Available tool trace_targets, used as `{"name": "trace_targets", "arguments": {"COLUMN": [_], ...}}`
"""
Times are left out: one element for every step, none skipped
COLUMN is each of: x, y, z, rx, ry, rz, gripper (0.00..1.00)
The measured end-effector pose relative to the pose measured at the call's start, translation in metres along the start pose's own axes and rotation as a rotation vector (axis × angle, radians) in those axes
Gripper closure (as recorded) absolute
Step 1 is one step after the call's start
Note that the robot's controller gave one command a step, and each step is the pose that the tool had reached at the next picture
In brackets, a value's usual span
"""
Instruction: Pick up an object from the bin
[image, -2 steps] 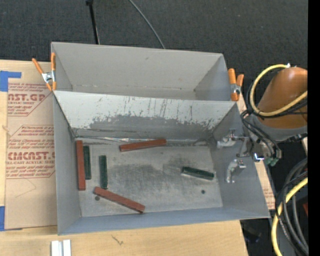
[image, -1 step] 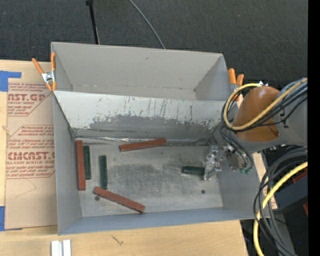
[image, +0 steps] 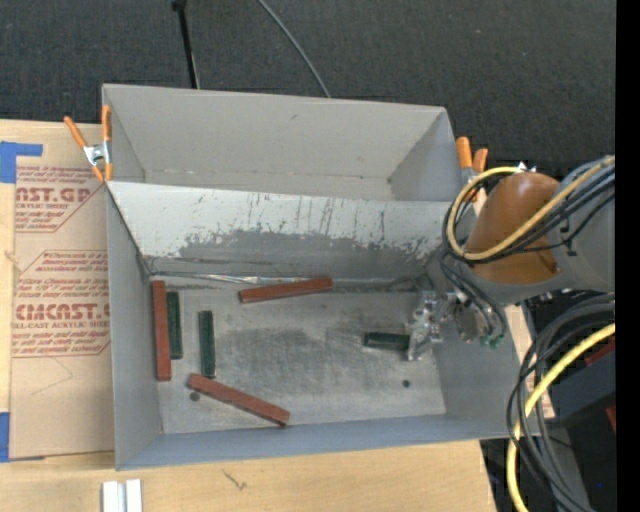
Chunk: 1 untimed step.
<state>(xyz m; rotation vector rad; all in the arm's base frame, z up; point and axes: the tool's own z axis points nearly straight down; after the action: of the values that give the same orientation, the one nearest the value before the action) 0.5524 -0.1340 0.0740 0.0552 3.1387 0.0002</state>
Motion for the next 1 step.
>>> {"name": "trace_targets", "arguments": {"x": [0.0363], "y": [-0.0165], "z": [-0.0901], "rx": [0.000], "ry": [0.000], "rz": [-0.203], "gripper": [1.00]}}
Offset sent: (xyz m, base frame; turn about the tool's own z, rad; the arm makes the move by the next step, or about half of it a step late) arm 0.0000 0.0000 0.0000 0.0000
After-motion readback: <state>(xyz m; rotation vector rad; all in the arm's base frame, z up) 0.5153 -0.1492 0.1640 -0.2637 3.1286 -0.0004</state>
